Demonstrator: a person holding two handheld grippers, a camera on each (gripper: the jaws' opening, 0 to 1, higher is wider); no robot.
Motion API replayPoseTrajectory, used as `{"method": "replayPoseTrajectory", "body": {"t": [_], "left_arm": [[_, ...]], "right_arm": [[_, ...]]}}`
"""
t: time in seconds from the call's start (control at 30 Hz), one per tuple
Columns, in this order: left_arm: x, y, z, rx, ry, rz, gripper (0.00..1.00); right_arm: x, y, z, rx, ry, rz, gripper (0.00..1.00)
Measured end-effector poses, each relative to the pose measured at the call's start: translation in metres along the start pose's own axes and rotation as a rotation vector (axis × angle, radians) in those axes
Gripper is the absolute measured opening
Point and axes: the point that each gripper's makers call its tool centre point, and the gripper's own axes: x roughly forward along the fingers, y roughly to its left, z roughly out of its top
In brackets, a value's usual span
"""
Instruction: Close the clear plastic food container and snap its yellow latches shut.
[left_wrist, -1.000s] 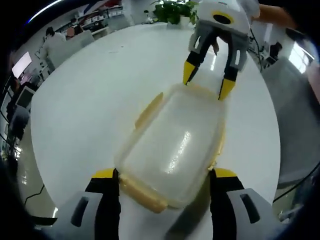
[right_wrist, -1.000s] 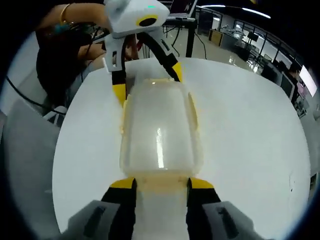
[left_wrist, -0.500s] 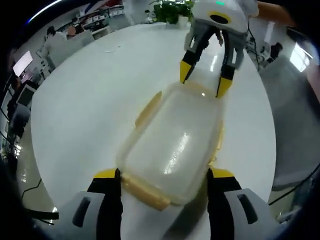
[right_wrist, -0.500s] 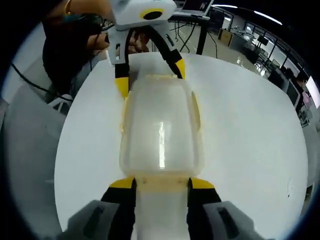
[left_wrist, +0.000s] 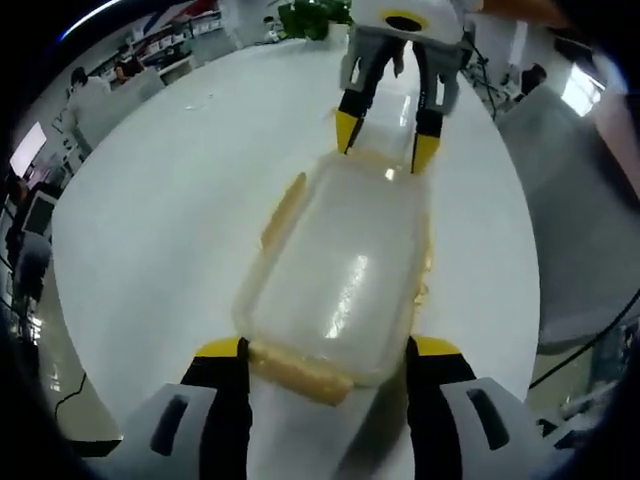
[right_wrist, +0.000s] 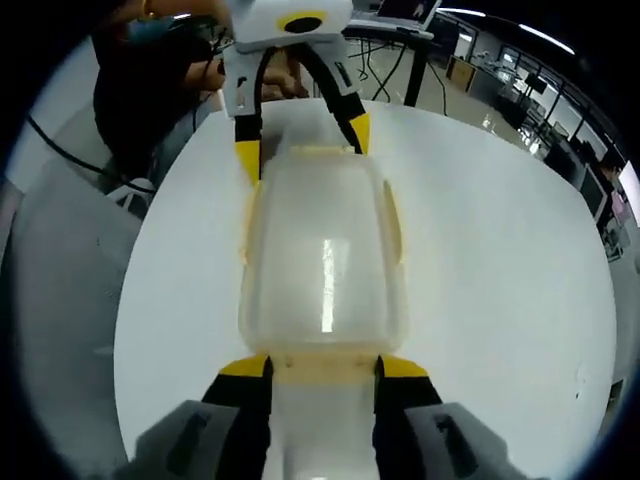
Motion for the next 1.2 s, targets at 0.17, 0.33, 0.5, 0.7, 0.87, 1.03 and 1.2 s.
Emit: {"method": "replayPoseTrajectory", "body": {"t": [0.17,0.33,0.5,0.7,0.87,1.03,1.2], "left_arm": [[-0.003,-0.01,-0.005,0.069,0.012,-0.04,0.58],[-0.005,-0.013,-0.008,0.123,0.028,-0.066,0.56],[-0.013,-0.02,-0.015,0.249,0.068,-0.112,0.38],[-0.01,-0.021,-0.015,0.207,0.052,-0.12,0.37],[-0.01,-0.019,-0.015,0.176,0.067,-0.114,0.38],[-0.01,-0.018,-0.014,0.175,0.072,-0.11,0.37],[-0.01,-0.017,-0.014,0.172,0.098,-0.115,0.37]], "right_arm": [[-0.001,0.004,-0.003,-0.014,0.003,0.009,0.38],[-0.002,0.008,-0.003,-0.014,0.008,0.025,0.37],[-0.004,0.014,-0.009,-0.083,0.008,0.055,0.37],[-0.004,0.016,-0.008,-0.069,-0.004,0.02,0.38],[-0.003,0.017,-0.006,-0.099,0.04,0.026,0.38],[-0.004,0.016,-0.008,-0.098,0.024,0.026,0.37],[-0.004,0.017,-0.008,-0.095,0.02,0.032,0.36]]}}
